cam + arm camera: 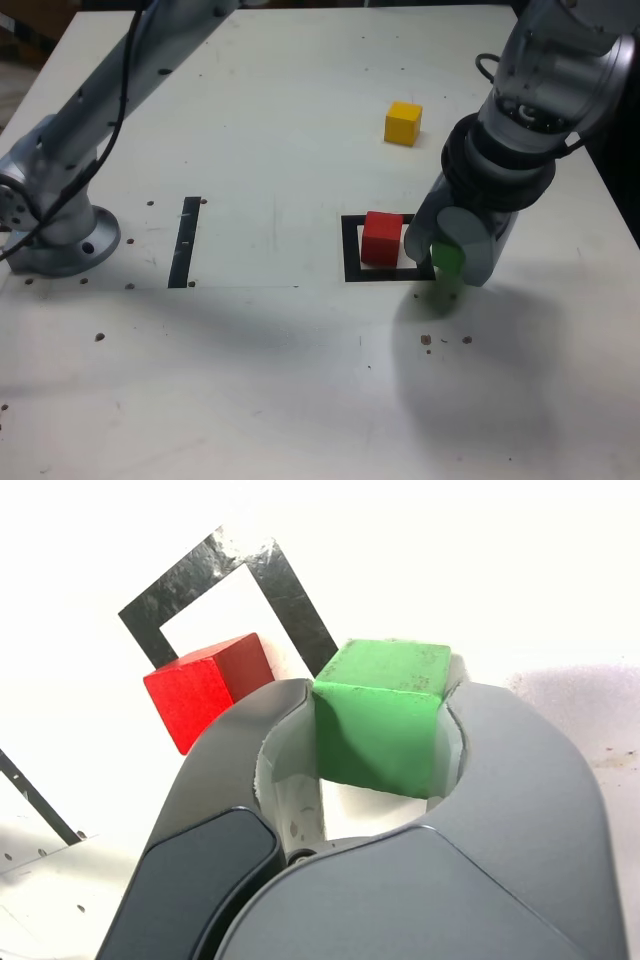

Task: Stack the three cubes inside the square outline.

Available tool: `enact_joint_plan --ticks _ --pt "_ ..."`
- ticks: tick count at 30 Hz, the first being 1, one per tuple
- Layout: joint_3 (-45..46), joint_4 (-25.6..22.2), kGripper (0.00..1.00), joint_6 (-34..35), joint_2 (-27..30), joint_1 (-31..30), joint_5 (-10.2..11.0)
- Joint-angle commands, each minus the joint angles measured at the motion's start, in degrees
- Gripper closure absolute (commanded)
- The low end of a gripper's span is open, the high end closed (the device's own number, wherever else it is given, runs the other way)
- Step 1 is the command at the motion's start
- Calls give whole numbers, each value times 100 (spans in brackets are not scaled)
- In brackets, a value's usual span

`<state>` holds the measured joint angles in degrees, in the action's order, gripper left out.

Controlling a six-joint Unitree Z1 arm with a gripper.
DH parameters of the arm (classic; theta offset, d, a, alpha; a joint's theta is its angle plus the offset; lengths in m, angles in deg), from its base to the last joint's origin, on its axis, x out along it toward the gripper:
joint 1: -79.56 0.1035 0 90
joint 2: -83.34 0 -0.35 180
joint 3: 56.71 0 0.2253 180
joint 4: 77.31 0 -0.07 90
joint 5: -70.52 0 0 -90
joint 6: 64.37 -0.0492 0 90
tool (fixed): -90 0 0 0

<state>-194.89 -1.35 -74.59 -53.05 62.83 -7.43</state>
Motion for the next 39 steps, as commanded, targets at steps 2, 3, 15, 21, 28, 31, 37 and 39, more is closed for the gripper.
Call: enact_joint_plan --ticks 2,3,15,21,28,31,37,39 --pt "-24 -31 41 -39 -39 23 -28" --pt "-23 -32 36 -55 -43 25 -41" --pt "-16 -147 2 -141 125 47 53" --pt "468 -287 1 -295 1041 432 330" --pt "1134 -253 1 -896 1847 1506 487" --pt "1370 -122 1 -1169 1894 2059 550" --pt "1559 351 1 -1754 1677 3087 577" --pt "1528 473 1 -1912 1549 3322 568"
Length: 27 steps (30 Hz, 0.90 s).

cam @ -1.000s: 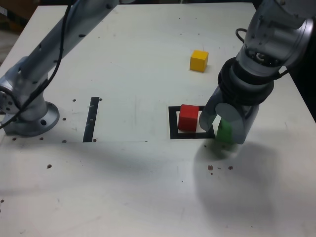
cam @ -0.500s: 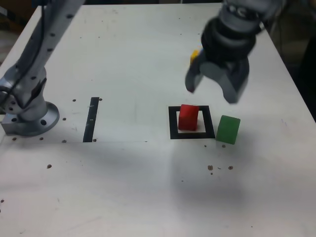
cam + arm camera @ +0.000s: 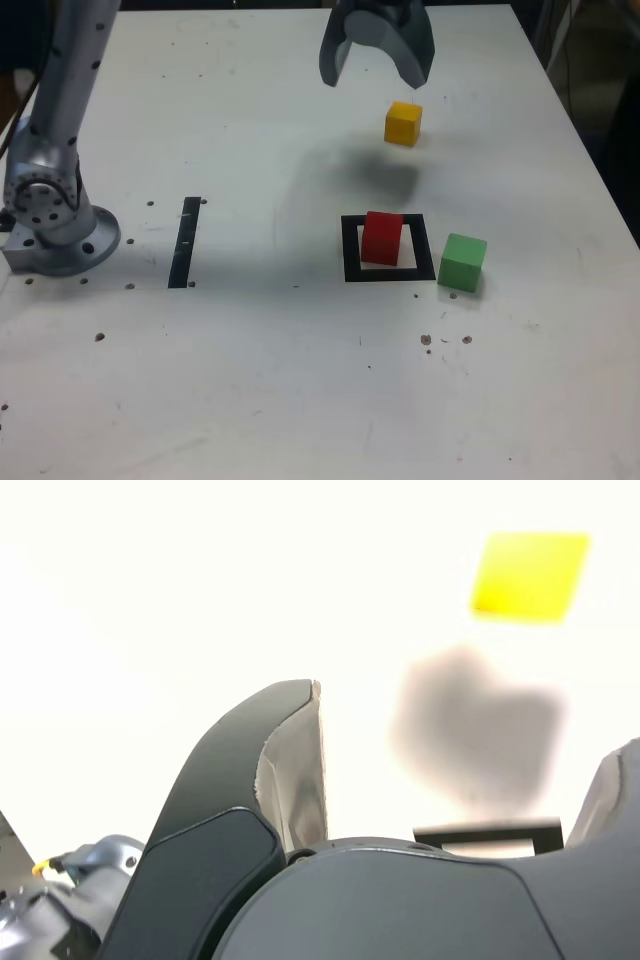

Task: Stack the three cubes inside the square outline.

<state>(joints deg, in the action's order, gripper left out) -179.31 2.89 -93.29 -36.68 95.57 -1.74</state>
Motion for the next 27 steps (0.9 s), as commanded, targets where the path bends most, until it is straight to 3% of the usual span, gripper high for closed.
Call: enact_joint_plan --ticks 1,16,27 --pt "-46 102 1 -104 -153 136 -6" --pt "-114 783 3 -427 -973 324 -174" --pt "-160 956 22 -524 -1237 350 -127"
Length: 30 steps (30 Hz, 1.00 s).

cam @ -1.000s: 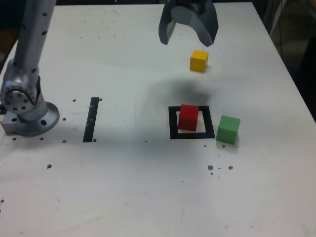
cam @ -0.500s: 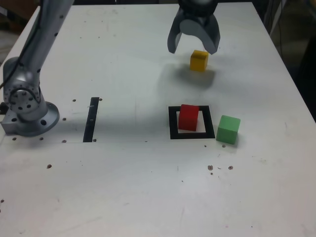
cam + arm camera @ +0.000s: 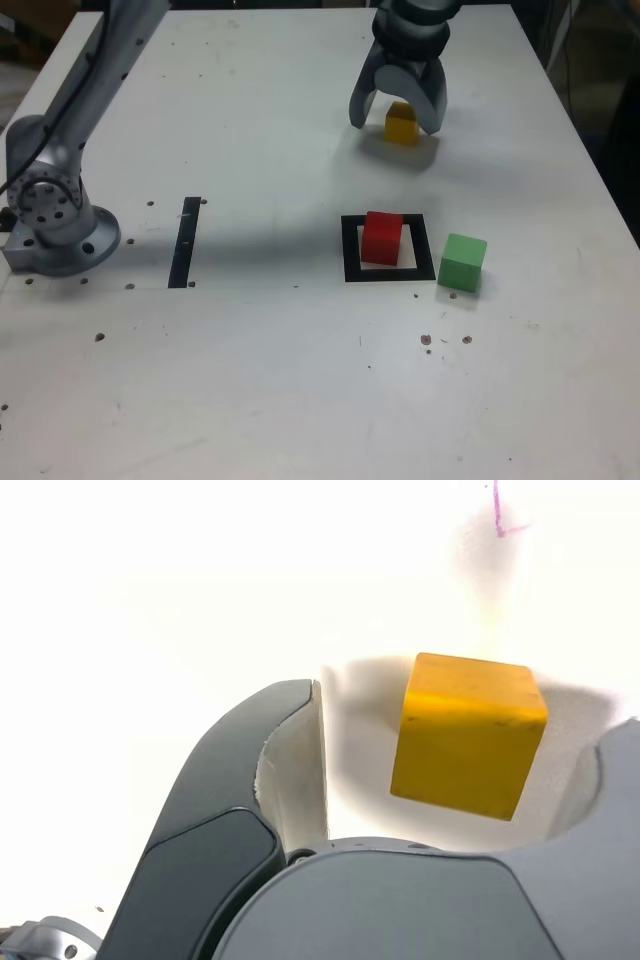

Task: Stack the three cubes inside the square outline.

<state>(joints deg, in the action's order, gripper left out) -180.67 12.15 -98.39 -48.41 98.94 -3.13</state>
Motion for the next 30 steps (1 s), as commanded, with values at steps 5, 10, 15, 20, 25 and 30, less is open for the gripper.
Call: enact_joint_plan --ticks 5,10,15,20,25,30 --pt "-55 123 39 -74 -110 14 4" --pt "-75 181 51 -159 -128 8 -84" --pt "-73 261 66 -181 -123 -4 -210" --pt "-74 251 72 -177 -180 -4 -363" --pt "-108 240 73 -175 -223 -4 -405" --pt "-127 248 80 -175 -210 -7 -373"
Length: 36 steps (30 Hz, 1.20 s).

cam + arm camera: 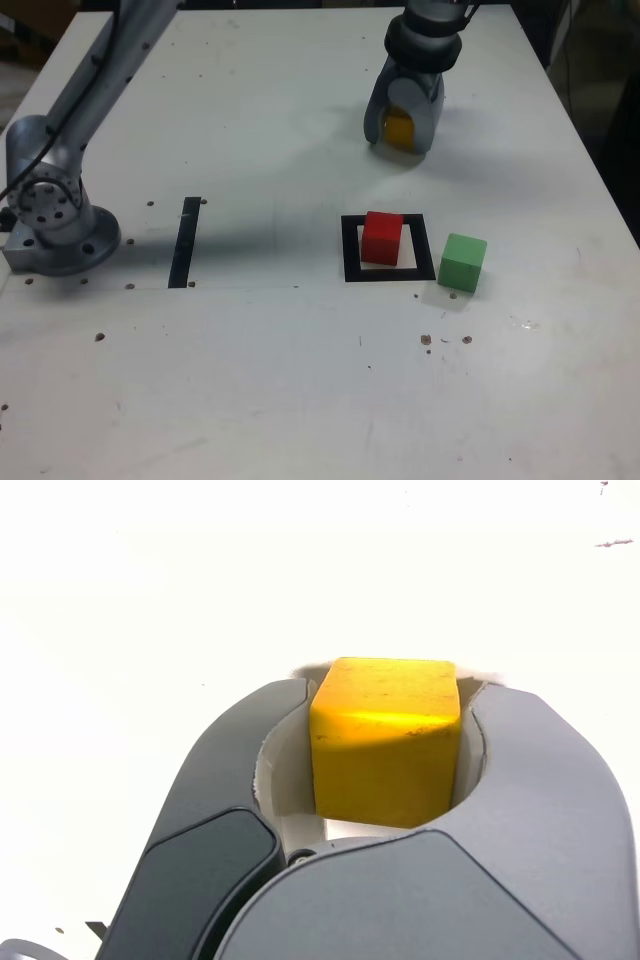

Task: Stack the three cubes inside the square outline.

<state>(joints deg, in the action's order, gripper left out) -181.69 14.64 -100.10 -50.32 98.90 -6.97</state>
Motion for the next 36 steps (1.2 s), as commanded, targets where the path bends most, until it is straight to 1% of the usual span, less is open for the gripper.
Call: enact_joint_plan --ticks 1,5,8,11,14,17,21,23,25,29,31,36 --pt "-27 -2 82 -5 -10 -4 13" --pt "-33 -87 88 -4 88 -21 -18" --pt "-48 -235 89 5 269 -107 -26" --pt "-79 -456 89 86 602 -342 0" --pt "-87 -728 89 326 1009 -759 50" --pt "-18 -1003 89 752 1338 -1325 79" --pt "238 -1200 89 1474 1601 -2137 31" --pt "422 -1212 89 1866 1670 -2496 -19" --pt "679 -1176 88 2341 1697 -2828 -127" --pt "1089 -981 88 3026 1678 -3181 -332" --pt "1188 -871 88 3233 1658 -3278 -390" --pt "1221 -734 88 3440 1600 -3353 -413"
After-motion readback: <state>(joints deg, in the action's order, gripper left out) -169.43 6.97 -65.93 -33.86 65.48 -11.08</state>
